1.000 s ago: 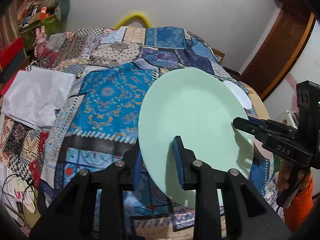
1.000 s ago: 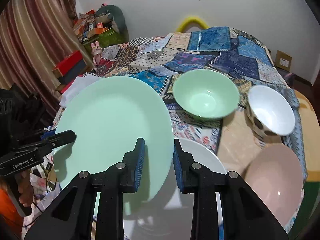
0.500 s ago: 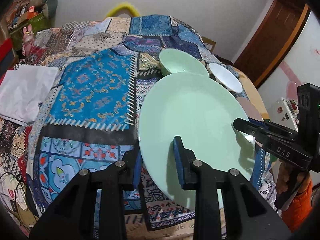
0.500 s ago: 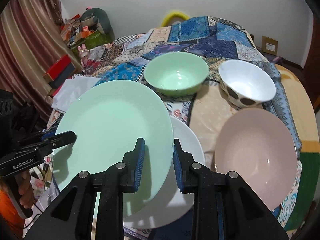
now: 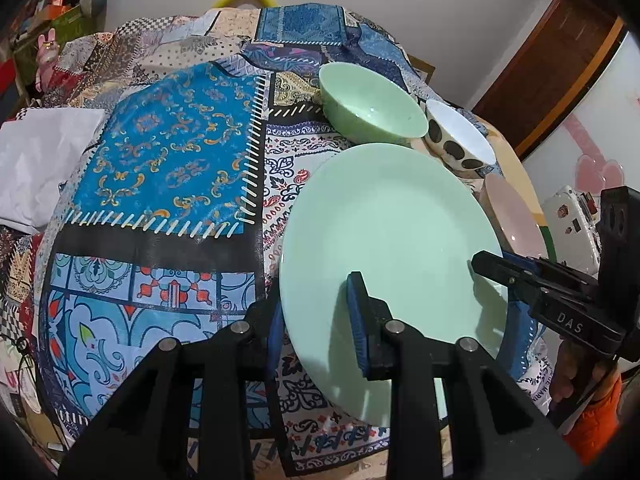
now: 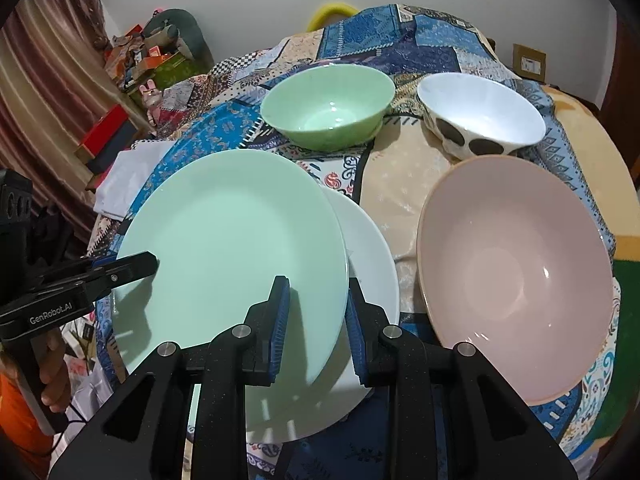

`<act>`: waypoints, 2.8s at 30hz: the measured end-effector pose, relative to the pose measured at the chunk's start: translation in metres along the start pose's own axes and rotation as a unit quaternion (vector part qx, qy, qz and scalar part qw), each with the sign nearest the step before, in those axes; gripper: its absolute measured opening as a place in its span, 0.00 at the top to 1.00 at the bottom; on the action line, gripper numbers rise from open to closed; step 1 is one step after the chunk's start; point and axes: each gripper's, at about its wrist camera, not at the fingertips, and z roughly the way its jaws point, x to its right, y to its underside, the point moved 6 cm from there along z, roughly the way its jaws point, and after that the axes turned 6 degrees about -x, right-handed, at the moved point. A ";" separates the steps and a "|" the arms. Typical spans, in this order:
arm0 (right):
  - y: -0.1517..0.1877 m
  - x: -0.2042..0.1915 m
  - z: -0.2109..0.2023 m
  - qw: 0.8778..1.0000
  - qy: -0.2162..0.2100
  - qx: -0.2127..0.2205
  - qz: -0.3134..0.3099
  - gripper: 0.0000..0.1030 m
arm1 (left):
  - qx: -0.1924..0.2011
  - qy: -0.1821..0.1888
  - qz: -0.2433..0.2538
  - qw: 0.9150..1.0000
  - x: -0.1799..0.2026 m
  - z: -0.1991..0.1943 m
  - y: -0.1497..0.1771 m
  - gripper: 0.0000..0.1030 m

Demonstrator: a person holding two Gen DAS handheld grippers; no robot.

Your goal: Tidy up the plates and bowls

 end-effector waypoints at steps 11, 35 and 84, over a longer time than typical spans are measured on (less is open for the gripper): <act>0.008 0.004 0.006 1.000 0.005 -0.007 0.009 0.76 | -0.017 -0.015 0.003 1.000 -0.003 0.020 -0.002 0.72; 0.013 0.015 -0.029 0.999 0.008 0.032 0.029 0.76 | 0.009 -0.042 0.032 0.999 0.013 0.002 -0.003 0.72; 0.015 0.164 -0.060 0.990 0.048 0.071 0.115 0.62 | -0.027 0.001 0.154 0.988 0.198 0.094 -0.052 0.41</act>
